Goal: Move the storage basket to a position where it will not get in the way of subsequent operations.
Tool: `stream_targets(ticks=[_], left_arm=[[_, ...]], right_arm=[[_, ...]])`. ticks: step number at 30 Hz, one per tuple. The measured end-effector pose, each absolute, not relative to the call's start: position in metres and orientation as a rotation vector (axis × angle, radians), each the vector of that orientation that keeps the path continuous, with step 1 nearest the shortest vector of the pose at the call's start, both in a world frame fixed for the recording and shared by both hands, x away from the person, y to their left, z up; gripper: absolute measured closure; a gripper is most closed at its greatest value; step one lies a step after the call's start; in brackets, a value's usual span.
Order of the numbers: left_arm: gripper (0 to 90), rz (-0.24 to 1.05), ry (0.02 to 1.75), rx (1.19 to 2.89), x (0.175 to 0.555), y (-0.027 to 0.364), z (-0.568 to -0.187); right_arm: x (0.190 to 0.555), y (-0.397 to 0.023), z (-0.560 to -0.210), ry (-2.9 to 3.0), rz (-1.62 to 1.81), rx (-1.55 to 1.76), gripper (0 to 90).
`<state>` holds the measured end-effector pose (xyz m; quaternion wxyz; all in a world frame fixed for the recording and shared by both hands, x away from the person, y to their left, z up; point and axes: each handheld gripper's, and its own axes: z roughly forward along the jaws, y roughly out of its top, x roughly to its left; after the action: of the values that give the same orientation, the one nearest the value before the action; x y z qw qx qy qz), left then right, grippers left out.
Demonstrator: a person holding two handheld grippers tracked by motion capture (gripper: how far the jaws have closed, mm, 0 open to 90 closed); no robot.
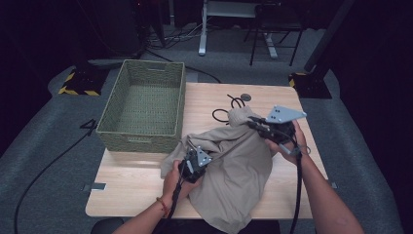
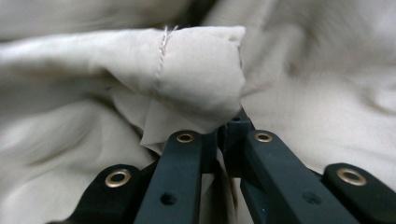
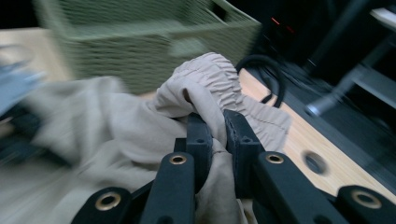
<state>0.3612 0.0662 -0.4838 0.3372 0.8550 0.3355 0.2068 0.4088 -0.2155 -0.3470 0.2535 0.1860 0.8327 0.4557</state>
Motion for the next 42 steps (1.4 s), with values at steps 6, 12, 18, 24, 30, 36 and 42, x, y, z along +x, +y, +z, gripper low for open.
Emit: stream_targets(ticks=[6,12,18,24,30,36,42], left_arm=[[87.4,0.62,0.871,2.199,0.352,0.08,-0.475],[87.4,0.678,0.816,2.206,0.337,0.083,-0.468],[68.1,0.645,0.765,2.202,0.328,0.091,-0.468],[36.0,0.504,0.785,2.226,0.325,0.107,-0.471],[18.7,0.399,0.812,2.301,0.328,0.107,-0.486],[34.2,0.385,0.788,2.34,0.331,0.095,-0.493],[62.6,0.356,0.709,2.345,0.329,0.084,-0.493]], right_arm=[[0.36,-0.234,-0.392,2.395,1.257,0.319,81.3],[0.325,-0.252,-0.449,2.463,1.282,0.353,80.6],[0.304,-0.259,-0.478,2.536,1.181,0.357,80.3],[0.306,-0.272,-0.493,2.575,1.112,0.402,80.7],[0.316,-0.279,-0.495,2.537,1.081,0.457,80.9],[0.348,-0.29,-0.499,2.425,1.015,0.568,79.4],[0.387,-0.307,-0.495,2.29,0.929,0.838,60.8]])
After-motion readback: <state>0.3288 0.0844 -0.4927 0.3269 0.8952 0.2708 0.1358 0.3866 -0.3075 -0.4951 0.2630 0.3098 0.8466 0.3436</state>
